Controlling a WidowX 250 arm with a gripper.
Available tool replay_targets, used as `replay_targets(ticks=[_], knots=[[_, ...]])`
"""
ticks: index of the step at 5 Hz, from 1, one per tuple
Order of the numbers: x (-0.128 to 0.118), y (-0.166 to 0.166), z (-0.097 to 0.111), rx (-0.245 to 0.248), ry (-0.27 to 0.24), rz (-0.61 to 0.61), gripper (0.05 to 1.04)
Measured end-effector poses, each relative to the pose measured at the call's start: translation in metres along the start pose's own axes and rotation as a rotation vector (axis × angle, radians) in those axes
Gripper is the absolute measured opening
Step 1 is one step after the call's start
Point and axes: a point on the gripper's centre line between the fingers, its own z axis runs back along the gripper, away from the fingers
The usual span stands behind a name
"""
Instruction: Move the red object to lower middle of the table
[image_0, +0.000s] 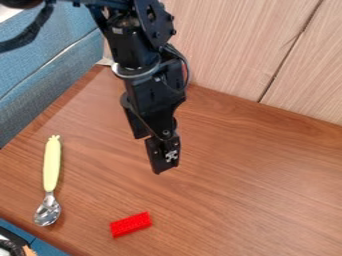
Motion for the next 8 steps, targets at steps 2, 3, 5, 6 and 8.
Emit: replay_targets(ticks=[2, 3, 5, 6, 8], knots=[[-0.001, 0.012, -0.014, -0.039, 0.006, 0.092, 1.001], [0.007, 0.034, -0.016, -0.021, -0.033, 0.166, 1.001], [0.036, 0.087, -0.028, 0.228, -0.028, 0.32, 1.001], [0.051, 0.114, -0.034, 0.29, -0.052, 0.375, 1.001], [0.062, 0.164, -0.055, 0.312, -0.078, 0.535, 1.001]])
